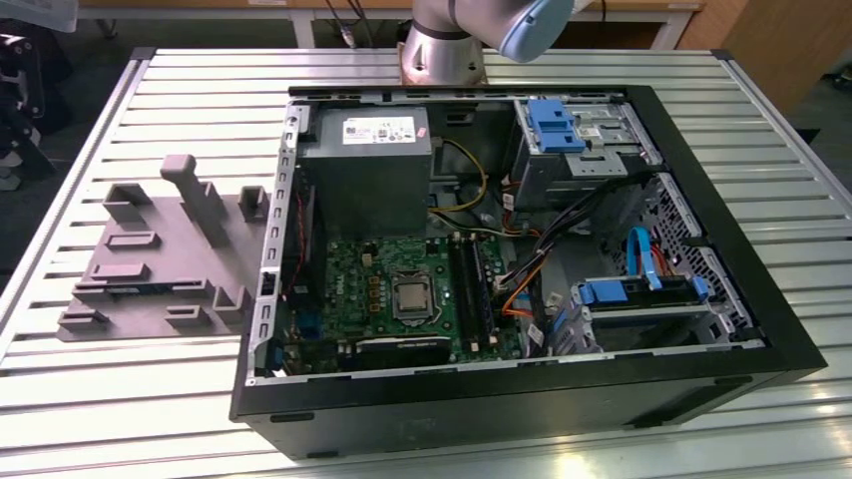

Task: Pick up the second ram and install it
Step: 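Pick up the second ram and move it above second insertion slot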

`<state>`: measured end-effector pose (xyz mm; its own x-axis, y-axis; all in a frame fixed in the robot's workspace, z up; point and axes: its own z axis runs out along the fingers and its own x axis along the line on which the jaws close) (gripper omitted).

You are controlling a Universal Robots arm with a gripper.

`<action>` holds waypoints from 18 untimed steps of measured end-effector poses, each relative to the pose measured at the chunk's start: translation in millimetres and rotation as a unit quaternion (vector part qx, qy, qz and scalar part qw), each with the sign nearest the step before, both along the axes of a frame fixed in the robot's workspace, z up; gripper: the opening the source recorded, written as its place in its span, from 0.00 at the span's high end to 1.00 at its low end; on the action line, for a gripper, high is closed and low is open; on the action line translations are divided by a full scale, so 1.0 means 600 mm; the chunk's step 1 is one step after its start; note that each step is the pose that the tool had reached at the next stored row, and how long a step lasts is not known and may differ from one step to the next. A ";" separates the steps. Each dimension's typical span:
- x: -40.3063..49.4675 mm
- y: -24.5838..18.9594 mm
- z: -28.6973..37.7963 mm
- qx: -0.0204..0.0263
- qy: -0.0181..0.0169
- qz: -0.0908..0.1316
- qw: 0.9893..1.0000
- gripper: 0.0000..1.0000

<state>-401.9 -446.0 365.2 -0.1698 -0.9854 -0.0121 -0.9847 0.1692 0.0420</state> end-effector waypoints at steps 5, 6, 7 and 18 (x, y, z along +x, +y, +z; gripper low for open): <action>0.000 0.0000 -0.008 0.000 0.000 0.045 0.999 0.89; 0.000 0.0000 -0.010 0.000 0.000 0.054 0.999 0.89; 0.000 0.0000 -0.011 0.000 0.000 0.063 0.998 0.89; 0.000 -0.0002 -0.015 0.000 -0.003 0.082 0.997 0.71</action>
<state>-401.9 -446.2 356.1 -0.0068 -0.9999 -0.0122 -0.9993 0.0063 0.0362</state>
